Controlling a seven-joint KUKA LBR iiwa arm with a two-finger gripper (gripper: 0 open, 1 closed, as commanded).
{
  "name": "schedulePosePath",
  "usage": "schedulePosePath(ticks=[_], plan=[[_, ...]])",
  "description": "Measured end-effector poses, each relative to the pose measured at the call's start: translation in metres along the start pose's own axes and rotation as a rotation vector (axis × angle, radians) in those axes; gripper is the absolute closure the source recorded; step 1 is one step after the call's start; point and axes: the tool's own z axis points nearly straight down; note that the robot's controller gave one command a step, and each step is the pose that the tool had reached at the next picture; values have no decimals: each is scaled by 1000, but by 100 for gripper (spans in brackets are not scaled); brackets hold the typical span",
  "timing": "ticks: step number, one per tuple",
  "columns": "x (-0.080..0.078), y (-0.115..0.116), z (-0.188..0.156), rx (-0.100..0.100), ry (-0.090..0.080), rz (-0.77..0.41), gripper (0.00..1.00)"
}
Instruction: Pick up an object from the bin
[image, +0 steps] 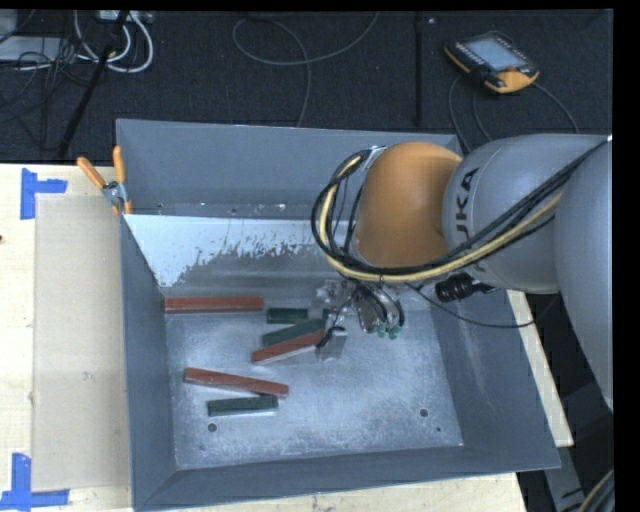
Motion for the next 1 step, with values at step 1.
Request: schedulePosePath(ticks=[1], plan=[[-1,0,-15,-1,-8,-1,100]])
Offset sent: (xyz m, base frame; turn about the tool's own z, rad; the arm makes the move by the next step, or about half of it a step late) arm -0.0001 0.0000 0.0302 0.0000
